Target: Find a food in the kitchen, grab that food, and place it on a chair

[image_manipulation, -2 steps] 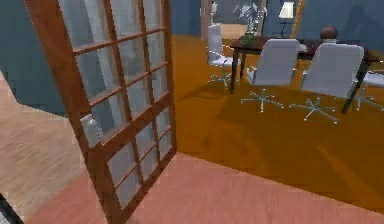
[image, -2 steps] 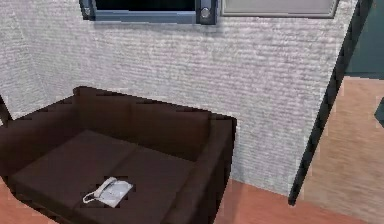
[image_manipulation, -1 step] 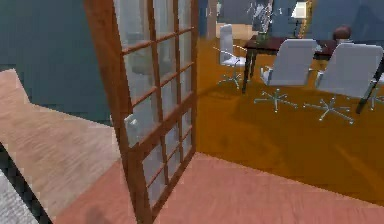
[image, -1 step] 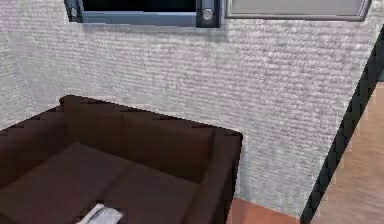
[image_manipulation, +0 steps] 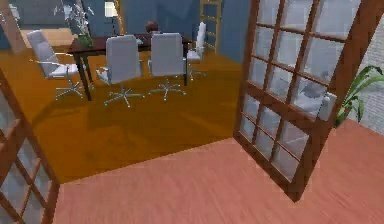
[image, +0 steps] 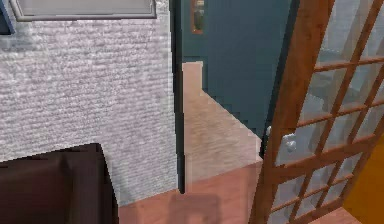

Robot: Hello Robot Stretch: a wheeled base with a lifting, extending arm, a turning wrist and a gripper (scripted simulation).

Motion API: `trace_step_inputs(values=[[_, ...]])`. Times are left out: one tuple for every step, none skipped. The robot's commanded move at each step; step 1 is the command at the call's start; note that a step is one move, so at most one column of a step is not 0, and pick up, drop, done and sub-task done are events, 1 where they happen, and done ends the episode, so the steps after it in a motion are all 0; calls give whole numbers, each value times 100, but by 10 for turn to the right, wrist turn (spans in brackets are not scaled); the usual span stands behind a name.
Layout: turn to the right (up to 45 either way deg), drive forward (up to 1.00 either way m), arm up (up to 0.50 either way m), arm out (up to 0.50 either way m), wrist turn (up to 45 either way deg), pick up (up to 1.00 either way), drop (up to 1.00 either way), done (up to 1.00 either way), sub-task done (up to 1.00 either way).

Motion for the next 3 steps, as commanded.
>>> trace_step_inputs(values=[[0,80,0,0,0,0,0,0,0],[210,0,0,0,0,0,0,0,0],[0,60,0,0,0,0,0,0,0]])
